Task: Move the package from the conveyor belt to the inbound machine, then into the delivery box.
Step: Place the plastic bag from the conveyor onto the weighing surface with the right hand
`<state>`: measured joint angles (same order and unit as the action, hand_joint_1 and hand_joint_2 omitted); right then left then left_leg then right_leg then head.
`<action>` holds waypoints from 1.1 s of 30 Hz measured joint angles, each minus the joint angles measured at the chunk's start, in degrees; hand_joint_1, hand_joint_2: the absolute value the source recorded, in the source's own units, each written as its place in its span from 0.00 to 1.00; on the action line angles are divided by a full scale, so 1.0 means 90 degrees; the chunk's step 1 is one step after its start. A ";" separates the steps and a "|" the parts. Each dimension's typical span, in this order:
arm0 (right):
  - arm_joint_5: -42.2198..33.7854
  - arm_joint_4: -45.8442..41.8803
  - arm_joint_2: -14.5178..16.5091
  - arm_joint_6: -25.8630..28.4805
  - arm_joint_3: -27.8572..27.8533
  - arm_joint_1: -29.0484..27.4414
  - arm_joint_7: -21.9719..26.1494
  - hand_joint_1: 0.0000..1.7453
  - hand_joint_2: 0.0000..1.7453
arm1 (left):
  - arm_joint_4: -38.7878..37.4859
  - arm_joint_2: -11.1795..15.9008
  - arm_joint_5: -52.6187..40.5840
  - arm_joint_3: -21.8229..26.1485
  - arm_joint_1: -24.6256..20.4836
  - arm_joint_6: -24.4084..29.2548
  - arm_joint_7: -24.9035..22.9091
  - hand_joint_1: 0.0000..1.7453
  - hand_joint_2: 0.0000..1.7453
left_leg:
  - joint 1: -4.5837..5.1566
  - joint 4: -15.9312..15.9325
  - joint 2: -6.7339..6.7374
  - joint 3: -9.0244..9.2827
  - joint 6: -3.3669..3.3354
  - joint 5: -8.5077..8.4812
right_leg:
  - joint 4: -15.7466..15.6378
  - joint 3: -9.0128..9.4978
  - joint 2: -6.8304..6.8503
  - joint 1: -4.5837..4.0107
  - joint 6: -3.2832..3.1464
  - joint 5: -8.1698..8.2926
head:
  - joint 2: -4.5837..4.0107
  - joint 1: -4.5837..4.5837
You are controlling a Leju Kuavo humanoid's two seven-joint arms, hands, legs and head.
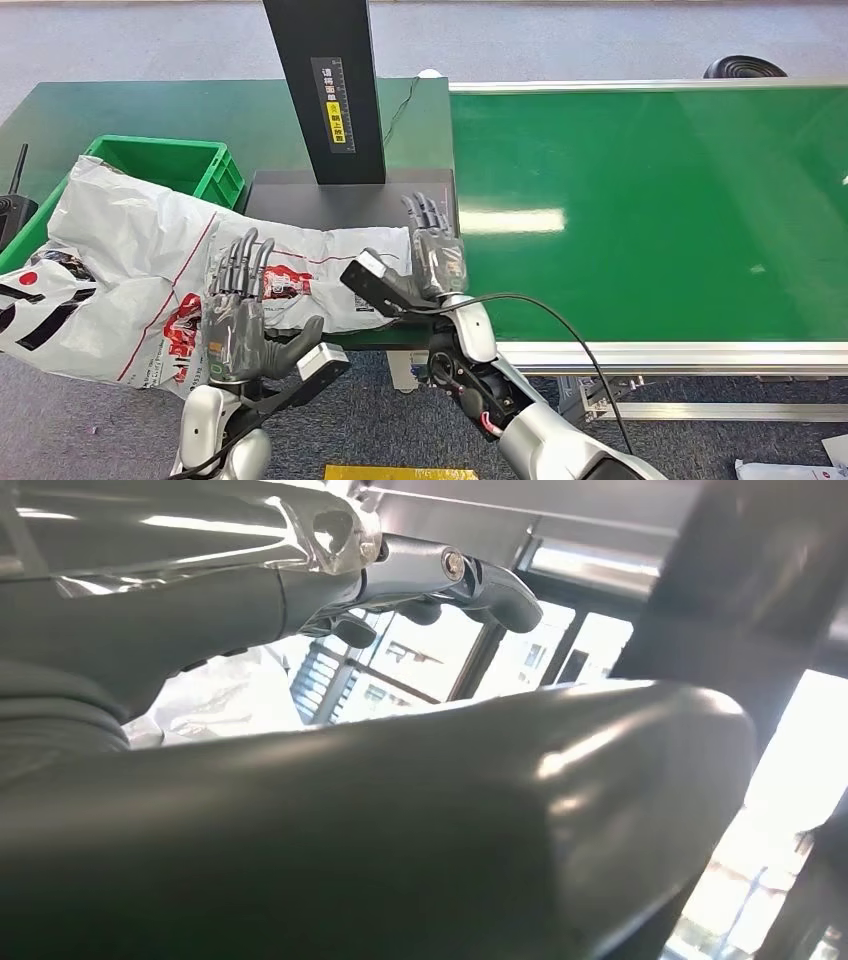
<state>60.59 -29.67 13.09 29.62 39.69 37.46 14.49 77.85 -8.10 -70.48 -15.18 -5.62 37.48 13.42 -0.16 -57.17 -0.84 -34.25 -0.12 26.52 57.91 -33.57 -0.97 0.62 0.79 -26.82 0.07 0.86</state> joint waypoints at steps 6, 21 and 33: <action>0.0209 -0.0195 -0.0411 0.0185 -0.0752 0.0015 -0.0091 0.00 0.00 | -0.1461 0.0014 -0.0787 0.0133 -0.0679 0.0167 -0.0547 0.00 0.00 | 0.0001 -0.0003 -0.0004 0.0002 -0.0002 -0.0002 | 0.0000 0.0003 0.0002 0.0005 0.0000 0.0005 | 0.0000 0.0001; 0.0679 -0.1892 -0.1325 0.0295 -0.1979 -0.1184 -0.0054 0.00 0.00 | -0.4320 0.0386 -0.1540 0.0947 -0.1924 0.0279 -0.1339 0.00 0.50 | 0.0001 -0.0001 -0.0002 -0.0003 0.0001 0.0001 | 0.0001 -0.0003 -0.0001 0.0001 -0.0002 0.0003 | 0.0000 0.0000; 0.0755 -0.2529 -0.1494 0.0267 -0.2134 -0.1755 0.0032 0.00 0.00 | -0.4548 0.0418 -0.1552 0.1152 -0.1936 0.0336 -0.1225 0.00 1.00 | 0.0001 0.0000 -0.0003 0.0001 0.0001 0.0001 | 0.0000 0.0003 0.0000 0.0001 -0.0002 0.0003 | 0.0000 -0.0001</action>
<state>67.38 -52.43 -0.36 32.02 20.48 21.66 14.78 36.92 -4.34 -84.44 -4.81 -23.04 40.51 2.39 -0.15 -57.17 -0.87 -34.24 -0.11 26.52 57.91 -33.54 -0.97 0.63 0.77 -26.80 0.07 0.85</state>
